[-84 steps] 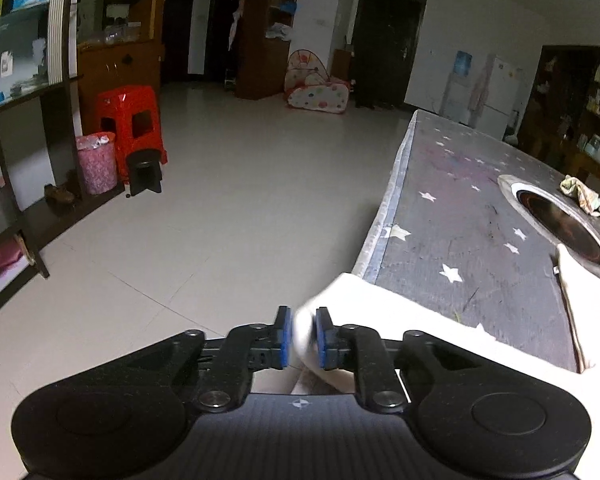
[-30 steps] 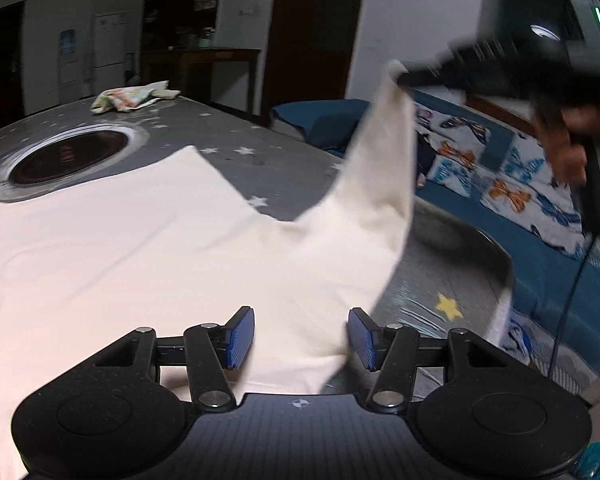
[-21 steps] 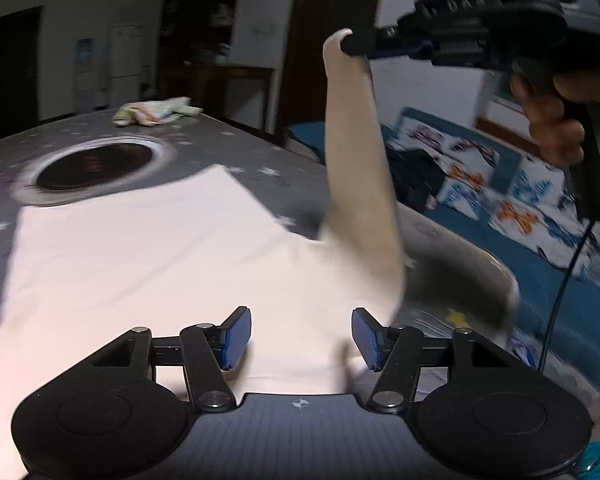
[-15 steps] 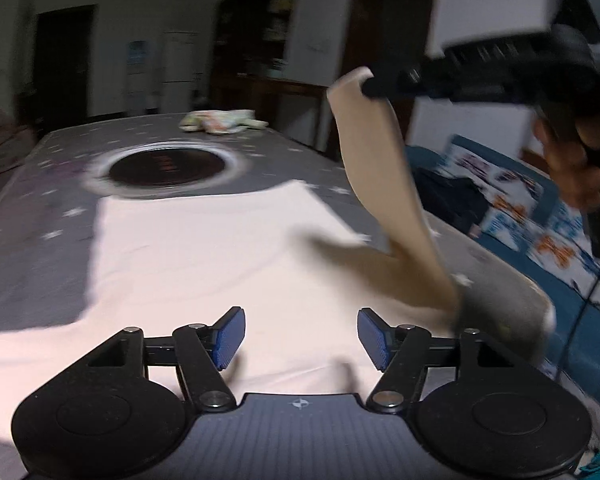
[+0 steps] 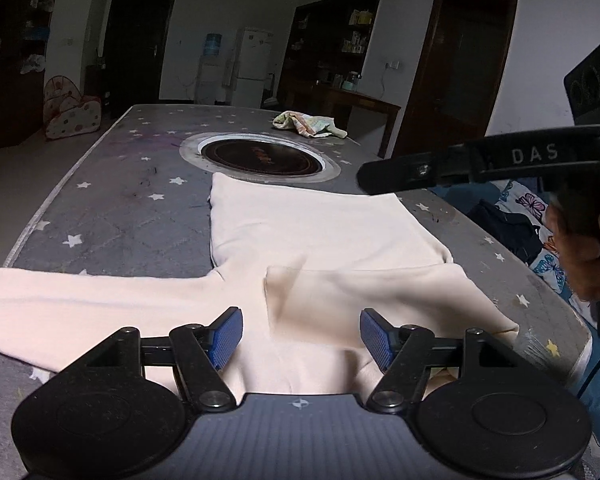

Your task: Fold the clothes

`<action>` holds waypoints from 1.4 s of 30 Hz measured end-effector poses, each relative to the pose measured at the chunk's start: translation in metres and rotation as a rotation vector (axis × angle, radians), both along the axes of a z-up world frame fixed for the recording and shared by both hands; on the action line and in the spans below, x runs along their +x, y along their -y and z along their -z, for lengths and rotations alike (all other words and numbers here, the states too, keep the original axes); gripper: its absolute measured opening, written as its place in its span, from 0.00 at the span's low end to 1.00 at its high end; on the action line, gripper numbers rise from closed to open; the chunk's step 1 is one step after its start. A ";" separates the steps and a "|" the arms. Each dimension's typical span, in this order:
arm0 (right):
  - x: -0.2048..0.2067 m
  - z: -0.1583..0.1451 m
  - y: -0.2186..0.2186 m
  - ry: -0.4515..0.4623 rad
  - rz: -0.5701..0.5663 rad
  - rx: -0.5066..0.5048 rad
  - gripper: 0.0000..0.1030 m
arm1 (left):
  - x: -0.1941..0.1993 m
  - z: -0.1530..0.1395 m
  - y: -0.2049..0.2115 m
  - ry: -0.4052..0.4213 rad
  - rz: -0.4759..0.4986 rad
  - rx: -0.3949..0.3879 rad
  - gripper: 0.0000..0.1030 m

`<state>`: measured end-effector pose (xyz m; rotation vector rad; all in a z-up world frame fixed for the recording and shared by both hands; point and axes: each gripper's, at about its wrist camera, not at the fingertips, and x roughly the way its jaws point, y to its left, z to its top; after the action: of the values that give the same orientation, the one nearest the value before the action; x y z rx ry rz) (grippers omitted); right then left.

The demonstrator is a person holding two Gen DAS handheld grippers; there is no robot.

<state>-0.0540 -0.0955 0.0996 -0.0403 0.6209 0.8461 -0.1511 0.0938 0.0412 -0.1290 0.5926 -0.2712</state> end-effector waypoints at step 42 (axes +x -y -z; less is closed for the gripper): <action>-0.001 0.052 0.070 -0.065 0.118 -0.292 0.33 | 0.002 0.007 -0.124 -0.018 -0.617 0.031 0.56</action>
<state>-0.0552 -0.1654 0.0481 -0.2390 0.7968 0.6400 -0.1489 0.2180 0.0342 -0.2761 0.5475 0.3376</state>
